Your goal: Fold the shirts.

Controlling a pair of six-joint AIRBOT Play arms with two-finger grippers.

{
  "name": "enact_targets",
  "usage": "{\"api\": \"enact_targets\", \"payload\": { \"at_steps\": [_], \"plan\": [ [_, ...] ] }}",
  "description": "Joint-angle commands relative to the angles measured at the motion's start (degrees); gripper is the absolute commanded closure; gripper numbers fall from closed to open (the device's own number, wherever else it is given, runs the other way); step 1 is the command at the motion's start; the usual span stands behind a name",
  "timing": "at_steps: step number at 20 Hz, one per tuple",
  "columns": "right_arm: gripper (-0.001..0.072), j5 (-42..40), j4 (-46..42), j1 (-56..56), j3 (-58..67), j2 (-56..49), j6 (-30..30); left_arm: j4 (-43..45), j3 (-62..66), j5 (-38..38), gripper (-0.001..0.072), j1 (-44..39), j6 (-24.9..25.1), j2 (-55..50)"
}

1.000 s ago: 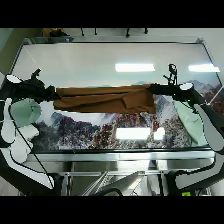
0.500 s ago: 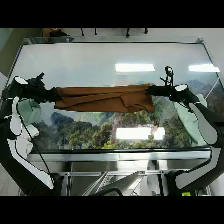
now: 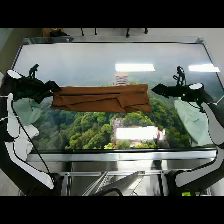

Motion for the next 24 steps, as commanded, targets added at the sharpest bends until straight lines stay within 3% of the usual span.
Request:
{"api": "enact_targets", "payload": {
  "at_steps": [1,5,6,8,9,10,12,13,14,18,22,24],
  "plan": [
    [0.0064,9.7,0.5,-2.2,0.1,-3.2,2.6,-0.1,4.3,-2.9,0.0007,0.2,-0.6,1.6],
    [0.0064,9.7,3.3,1.0,0.2,-7.4,2.3,-0.2,10.0,-6.8,0.0010,-0.7,-3.1,2.1],
    [0.0065,9.7,4.8,1.8,0.2,-8.0,1.7,-0.2,11.3,-7.5,0.0151,-0.8,-4.0,2.1],
    [0.0068,9.5,6.7,3.2,0.2,-8.4,0.2,-0.2,13.3,-8.9,0.0696,-1.7,-4.3,2.1],
    [0.0120,9.3,6.7,3.9,0.4,-8.5,0.1,-0.2,13.7,-8.9,0.0692,-2.3,-4.3,2.1],
    [0.0266,9.2,6.7,4.4,0.7,-8.6,0.1,-0.2,13.7,-8.9,0.0692,-2.9,-4.3,2.1],
    [0.0466,9.3,6.7,4.8,1.9,-8.7,-0.1,-0.2,13.6,-8.6,0.0692,-5.0,-4.3,1.7],
    [0.0623,9.9,6.6,5.1,3.1,-8.7,-0.5,-0.3,12.8,-7.6,0.0691,-6.2,-4.3,1.7],
    [0.0700,11.4,6.7,5.2,4.9,-8.6,-0.5,-0.2,11.7,-6.5,0.0691,-7.5,-4.3,1.7],
    [0.0699,18.4,5.9,5.5,14.9,-6.9,4.5,-0.3,4.8,0.5,0.0691,-16.1,-4.3,1.6],
    [0.0699,24.7,-4.5,5.5,26.2,-3.7,13.7,-0.1,-0.9,14.0,0.0692,-29.4,-4.3,-0.2],
    [0.0699,29.7,-8.1,5.4,30.8,-2.6,17.5,-0.1,0.2,19.5,0.0692,-36.4,-7.5,-3.9]
  ]
}}
